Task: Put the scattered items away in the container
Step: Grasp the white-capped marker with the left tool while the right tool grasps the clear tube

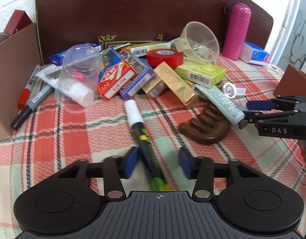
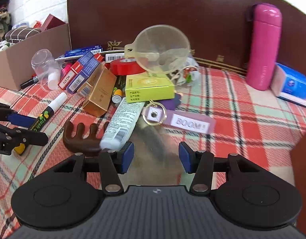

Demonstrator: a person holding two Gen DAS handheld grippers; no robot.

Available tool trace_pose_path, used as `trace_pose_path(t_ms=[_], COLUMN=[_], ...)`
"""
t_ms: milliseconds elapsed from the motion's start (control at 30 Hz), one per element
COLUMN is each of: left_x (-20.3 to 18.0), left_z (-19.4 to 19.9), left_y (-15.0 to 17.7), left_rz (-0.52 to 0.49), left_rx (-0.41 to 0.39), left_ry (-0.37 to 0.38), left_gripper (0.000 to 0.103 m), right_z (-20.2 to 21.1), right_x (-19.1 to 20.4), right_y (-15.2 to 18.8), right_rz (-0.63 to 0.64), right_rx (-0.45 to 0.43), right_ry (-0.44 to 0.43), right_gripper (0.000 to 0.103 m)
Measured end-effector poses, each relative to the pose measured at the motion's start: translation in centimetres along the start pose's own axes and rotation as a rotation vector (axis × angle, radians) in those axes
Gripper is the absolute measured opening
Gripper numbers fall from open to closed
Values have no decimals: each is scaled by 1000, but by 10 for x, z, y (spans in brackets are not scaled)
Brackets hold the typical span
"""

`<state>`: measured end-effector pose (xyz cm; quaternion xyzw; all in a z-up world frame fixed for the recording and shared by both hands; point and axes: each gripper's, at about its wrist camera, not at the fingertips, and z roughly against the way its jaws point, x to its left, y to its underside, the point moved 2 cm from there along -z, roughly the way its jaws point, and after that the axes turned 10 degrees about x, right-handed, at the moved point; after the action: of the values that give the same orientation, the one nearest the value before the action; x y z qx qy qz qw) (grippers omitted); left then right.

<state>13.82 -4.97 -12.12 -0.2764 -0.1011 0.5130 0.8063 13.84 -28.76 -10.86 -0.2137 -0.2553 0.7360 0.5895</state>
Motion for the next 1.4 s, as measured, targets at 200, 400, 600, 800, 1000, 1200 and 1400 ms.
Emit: trace_pose_path(t_ms=[200,400,600,800,1000,1200,1400], left_x=[13,10,8,4,-5,-15,-10], left_z=[4,20,42,35,24,23,31], left_y=[1,20,45,36,28,30,37], left_rz=[57,35,12,27,-15,-93,-72], left_rx=[13,44,80,68,70,78,93], left_ry=[19,36,52,39,24,-22,-12], left_gripper=[16,12,24,45,56,39,13], right_z=[-1,25,59,53,31,24,38], right_x=[19,28,30,30,32,26,24], right_y=[-3,17,47,37,26,27,31], right_rz=[73,78,47,33,83,52,28], right_rx=[25,77,136,113,111,108,110], right_ry=[6,-39,-164,-131,-64,-61,-23], right_gripper=[43,40,43,45,51,53,40])
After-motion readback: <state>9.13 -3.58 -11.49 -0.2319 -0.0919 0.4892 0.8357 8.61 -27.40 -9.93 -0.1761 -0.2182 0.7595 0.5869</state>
